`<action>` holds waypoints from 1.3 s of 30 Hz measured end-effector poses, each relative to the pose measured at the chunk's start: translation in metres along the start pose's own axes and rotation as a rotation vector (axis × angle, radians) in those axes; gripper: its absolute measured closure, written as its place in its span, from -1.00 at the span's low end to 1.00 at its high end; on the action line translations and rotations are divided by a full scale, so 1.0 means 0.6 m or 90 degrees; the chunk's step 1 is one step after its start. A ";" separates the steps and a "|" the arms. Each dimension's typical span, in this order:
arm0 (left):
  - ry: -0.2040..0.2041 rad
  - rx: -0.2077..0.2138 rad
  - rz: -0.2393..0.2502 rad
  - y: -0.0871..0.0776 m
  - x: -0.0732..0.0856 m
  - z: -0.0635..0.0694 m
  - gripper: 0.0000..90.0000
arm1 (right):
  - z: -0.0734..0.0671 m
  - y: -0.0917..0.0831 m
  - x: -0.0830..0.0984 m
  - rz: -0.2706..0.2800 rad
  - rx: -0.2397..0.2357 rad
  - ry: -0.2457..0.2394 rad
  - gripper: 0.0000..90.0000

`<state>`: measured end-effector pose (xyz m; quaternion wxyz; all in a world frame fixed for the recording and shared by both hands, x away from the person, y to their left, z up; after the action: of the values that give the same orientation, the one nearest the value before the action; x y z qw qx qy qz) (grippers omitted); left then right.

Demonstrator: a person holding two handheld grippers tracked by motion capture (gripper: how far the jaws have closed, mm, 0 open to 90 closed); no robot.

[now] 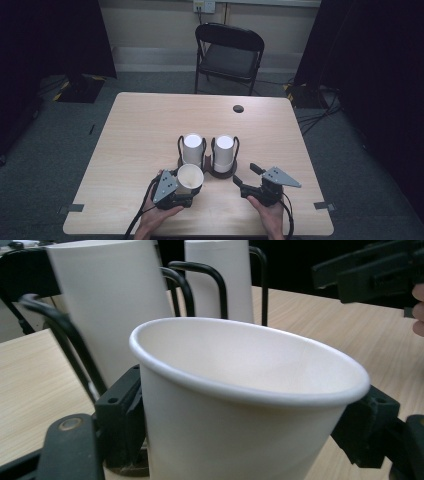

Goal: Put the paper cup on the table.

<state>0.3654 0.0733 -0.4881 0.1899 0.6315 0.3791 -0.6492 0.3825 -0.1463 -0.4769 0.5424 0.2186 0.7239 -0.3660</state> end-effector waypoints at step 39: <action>-0.083 -0.202 0.032 -0.010 -0.044 -0.192 -0.53 | 0.066 -0.018 0.068 0.017 0.157 0.010 -0.67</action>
<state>0.4423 0.1557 -0.4515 0.3270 0.5595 0.4479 -0.6160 0.3868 -0.1865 -0.5178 0.5105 0.2963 0.6748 -0.4431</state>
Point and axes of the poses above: each handheld gripper's, and its own axes: y roughly forward along the jaws, x roughly out of its underside, z roughly to its right, the point moved 8 cm from there along y, roughly forward along the jaws, and after that the axes turned 4 degrees about -x, right-handed, at the moved point
